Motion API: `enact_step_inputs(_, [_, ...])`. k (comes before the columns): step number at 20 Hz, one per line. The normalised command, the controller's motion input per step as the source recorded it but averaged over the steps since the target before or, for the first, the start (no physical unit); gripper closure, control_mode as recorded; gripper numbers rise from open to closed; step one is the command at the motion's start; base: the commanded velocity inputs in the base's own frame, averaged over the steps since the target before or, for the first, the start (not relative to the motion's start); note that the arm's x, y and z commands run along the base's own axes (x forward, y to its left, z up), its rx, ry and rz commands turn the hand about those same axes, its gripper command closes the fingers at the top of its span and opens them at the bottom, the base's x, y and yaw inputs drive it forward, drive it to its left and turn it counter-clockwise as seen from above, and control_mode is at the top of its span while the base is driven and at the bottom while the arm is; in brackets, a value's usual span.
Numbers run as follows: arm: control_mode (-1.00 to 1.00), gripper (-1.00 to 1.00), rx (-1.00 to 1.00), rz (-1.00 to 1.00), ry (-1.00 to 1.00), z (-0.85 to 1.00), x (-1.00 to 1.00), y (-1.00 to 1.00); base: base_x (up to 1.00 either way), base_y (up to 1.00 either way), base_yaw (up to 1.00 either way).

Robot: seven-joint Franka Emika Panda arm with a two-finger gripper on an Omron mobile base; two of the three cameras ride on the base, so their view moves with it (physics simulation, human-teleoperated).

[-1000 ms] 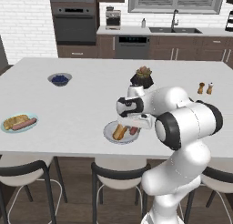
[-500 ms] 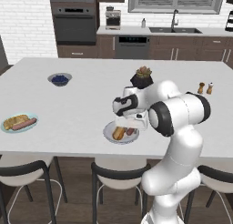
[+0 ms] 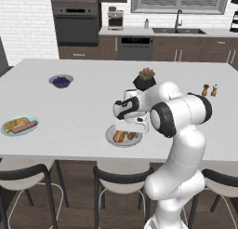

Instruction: Place one bun and one sausage from the bowl on each plate.

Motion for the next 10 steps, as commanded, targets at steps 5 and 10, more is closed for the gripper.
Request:
enact_step_inputs(5, [-1.0,-1.0,0.0,0.0,-0.01,-0.04,-0.15,-0.01,0.0,0.0,0.0])
enact_step_inputs(10, [-1.0,-1.0,0.0,0.0,-0.04,0.42,-0.3,-0.18,0.0,0.0,0.0])
